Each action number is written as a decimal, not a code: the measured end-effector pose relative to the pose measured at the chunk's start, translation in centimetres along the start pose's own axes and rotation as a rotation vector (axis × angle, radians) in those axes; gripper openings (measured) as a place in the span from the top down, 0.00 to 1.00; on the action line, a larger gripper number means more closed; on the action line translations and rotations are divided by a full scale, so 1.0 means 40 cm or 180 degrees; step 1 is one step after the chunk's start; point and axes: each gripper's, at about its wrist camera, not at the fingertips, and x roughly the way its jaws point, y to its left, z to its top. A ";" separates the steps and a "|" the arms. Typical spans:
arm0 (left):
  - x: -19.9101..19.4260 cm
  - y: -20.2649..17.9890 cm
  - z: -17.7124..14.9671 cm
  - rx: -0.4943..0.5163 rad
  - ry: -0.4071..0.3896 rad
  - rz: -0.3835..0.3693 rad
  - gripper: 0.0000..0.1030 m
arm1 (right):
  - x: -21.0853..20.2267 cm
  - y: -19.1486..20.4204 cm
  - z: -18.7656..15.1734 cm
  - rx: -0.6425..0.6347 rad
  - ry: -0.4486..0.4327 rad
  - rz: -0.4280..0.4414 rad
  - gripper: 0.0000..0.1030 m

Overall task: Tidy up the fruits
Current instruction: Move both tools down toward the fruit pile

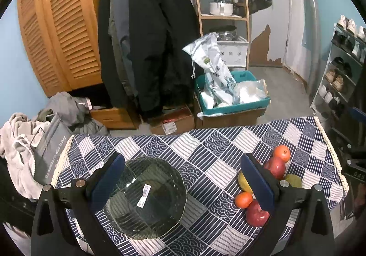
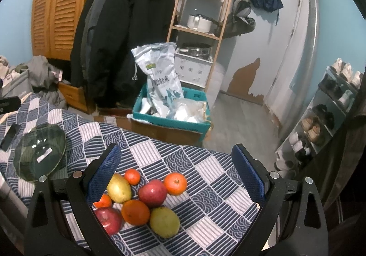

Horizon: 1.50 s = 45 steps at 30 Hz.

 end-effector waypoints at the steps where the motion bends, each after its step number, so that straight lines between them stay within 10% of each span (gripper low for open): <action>1: 0.006 -0.005 -0.004 0.0017 0.0025 0.0009 0.01 | 0.003 -0.002 -0.002 -0.0001 0.0017 0.0007 0.07; 45: 0.320 -0.361 -0.270 0.0590 0.1653 -0.0709 0.01 | 0.242 -0.078 -0.318 0.0193 0.1580 0.0287 0.08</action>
